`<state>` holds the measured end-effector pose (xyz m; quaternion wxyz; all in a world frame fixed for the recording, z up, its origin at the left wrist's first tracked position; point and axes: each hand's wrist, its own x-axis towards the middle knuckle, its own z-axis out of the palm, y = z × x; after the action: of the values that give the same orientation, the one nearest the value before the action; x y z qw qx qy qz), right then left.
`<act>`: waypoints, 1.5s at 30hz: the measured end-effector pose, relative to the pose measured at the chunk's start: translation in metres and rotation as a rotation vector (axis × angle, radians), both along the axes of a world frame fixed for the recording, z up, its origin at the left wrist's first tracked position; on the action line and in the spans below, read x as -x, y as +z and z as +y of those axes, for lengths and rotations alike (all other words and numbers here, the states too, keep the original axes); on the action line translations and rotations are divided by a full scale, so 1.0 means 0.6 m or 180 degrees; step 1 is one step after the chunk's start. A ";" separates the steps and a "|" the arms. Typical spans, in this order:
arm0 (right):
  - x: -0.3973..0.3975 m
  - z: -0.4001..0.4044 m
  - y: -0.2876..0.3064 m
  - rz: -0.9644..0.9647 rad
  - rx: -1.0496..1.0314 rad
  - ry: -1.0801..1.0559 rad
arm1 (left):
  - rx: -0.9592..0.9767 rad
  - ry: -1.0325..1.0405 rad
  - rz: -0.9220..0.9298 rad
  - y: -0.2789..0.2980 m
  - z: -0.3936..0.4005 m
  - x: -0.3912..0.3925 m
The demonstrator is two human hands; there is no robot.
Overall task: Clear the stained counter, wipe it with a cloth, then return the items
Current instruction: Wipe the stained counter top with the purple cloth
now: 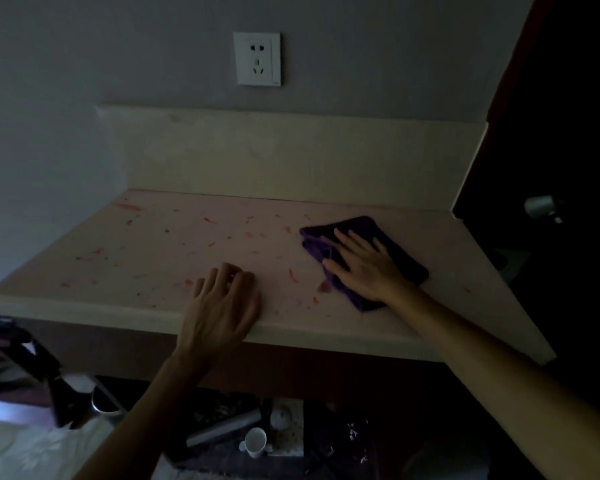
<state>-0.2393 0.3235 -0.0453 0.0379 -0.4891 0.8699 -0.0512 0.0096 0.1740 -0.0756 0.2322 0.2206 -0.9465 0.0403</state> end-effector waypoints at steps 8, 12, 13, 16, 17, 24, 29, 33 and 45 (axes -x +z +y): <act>-0.137 0.091 0.000 0.0095 0.0108 0.0415 | 0.0278 -0.0418 -0.0083 0.003 -0.043 -0.038; -0.098 0.047 0.005 -0.0003 0.0001 0.0487 | 0.0229 -0.0366 -0.0005 -0.002 -0.054 -0.041; -0.082 0.024 0.005 -0.0022 -0.0020 0.0478 | 0.0232 -0.0388 0.0026 -0.004 -0.054 -0.041; -0.024 -0.075 0.000 -0.0030 0.0001 0.0313 | 0.0253 -0.0429 0.0139 -0.009 -0.054 -0.039; -0.004 -0.114 -0.002 -0.0022 0.0006 0.0229 | 0.0266 -0.0443 0.0164 -0.011 -0.055 -0.039; 0.044 -0.272 0.006 -0.0078 -0.0009 -0.0206 | 0.0441 -0.0367 -0.0023 -0.018 -0.060 -0.040; -0.026 -0.201 0.005 -0.0055 -0.0021 -0.0051 | 0.0269 -0.0331 -0.0079 -0.004 -0.049 -0.046; -0.137 -0.085 -0.006 -0.0001 0.0142 0.0354 | 0.0036 -0.0441 0.0077 0.001 -0.056 -0.061; -0.160 -0.095 -0.004 -0.0102 0.0086 0.0586 | -0.0022 -0.0072 -0.0022 0.013 -0.194 -0.120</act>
<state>-0.1434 0.2666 -0.0479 0.0497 -0.5666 0.8198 -0.0671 0.0818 0.0578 -0.0681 0.2286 0.2105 -0.9498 0.0352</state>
